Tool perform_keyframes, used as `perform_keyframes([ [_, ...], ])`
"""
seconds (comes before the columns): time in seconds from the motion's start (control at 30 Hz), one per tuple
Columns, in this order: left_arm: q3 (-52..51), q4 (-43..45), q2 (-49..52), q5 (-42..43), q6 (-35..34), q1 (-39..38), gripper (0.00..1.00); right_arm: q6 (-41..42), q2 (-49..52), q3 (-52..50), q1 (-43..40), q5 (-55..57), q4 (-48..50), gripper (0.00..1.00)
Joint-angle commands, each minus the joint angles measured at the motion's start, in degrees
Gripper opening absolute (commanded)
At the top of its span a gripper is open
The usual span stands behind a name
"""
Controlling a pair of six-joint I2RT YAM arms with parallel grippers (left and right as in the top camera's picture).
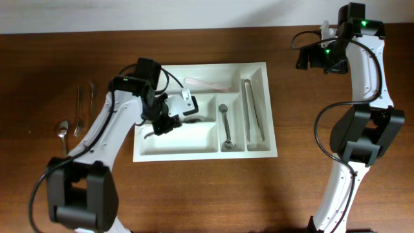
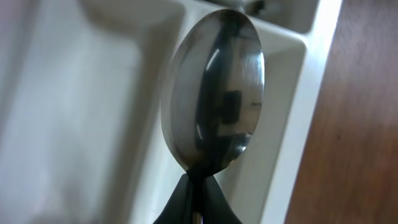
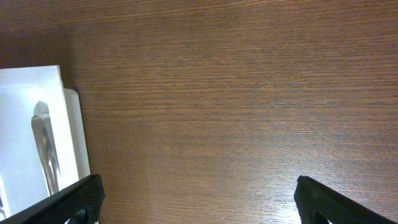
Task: Pack container
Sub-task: 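Carry the spoon with the left gripper into the tray's middle compartment and release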
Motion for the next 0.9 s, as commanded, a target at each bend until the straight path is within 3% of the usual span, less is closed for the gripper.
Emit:
perform_keyframes([
  [0.0,0.6,-1.6,2.9,1.3,2.0,-0.3,0.02,0.5,-2.8,1.4,-0.3,-0.1,0.0,0.99],
  [0.43,0.6,-2.2,4.3,1.3,2.0,-0.2,0.09,0.5,-2.8,1.4,-0.3,-0.1,0.0,0.99],
  [0.57,0.6,-1.7,4.3,1.2,2.0,-0.2,0.08,0.5,-2.8,1.4,-0.3,-0.1,0.0,0.99],
  [0.63,0.6,-0.9,4.3,1.2,2.0,-0.2,0.02,0.5,-2.8,1.4,-0.3,-0.1,0.0,0.99],
  [0.87,0.6,5.7,4.3,-5.5,2.0,-0.2,0.02,0.5,-2.8,1.4,-0.3,-0.1,0.0,0.99],
])
